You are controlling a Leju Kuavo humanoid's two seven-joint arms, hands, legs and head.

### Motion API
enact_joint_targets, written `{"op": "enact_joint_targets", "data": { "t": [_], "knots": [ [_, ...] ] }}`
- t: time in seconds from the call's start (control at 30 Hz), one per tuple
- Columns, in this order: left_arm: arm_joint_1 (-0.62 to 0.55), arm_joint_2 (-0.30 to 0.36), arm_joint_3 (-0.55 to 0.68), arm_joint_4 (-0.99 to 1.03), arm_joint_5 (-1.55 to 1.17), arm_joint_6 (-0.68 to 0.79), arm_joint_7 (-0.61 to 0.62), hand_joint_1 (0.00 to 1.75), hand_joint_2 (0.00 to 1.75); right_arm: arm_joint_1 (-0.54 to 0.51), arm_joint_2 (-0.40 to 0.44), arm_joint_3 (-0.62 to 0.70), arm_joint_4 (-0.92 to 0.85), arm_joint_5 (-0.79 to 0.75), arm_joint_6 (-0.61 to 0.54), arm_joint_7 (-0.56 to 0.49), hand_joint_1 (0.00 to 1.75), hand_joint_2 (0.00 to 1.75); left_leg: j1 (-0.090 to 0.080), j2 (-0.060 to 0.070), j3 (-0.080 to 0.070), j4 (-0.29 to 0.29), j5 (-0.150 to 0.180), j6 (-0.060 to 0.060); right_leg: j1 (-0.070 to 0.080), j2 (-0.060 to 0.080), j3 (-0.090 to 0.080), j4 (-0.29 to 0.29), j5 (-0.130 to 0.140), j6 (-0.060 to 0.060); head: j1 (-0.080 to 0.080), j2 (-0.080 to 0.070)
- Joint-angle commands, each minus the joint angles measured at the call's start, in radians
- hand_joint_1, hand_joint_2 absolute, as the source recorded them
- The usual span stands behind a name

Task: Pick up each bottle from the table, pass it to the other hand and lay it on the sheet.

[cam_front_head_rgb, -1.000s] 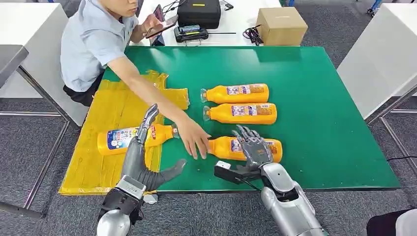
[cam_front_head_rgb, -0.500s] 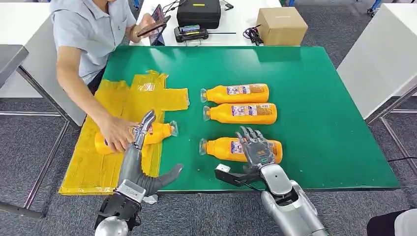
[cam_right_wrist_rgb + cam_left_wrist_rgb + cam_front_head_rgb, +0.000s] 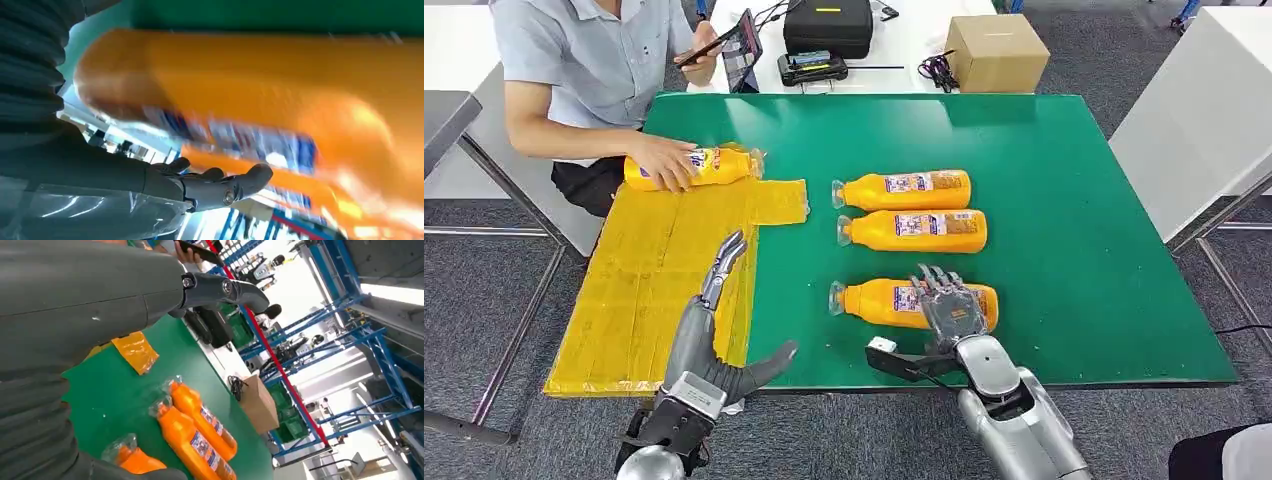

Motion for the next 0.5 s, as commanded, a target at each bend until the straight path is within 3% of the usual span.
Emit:
{"op": "enact_joint_targets", "data": {
  "t": [0.03,0.5],
  "knots": [
    [0.007,-0.002,-0.004,0.033,-0.006,-0.009,0.005,0.0,1.75,-0.034,-0.032,-0.013,0.101,-0.006,0.014,0.011,0.0,1.75,0.002,0.002,0.006,0.0,-0.002,-0.002,0.002,0.001,0.007,-0.001,-0.001,-0.003,0.0,0.0],
    [0.028,-0.003,0.0,-0.008,-0.033,0.01,-0.002,0.0,1.75,0.006,-0.025,-0.078,0.04,0.06,0.004,0.061,0.0,1.75,0.001,0.0,0.006,0.0,-0.002,-0.002,0.001,-0.001,0.007,-0.001,-0.002,-0.002,0.0,0.0]
  ]
}}
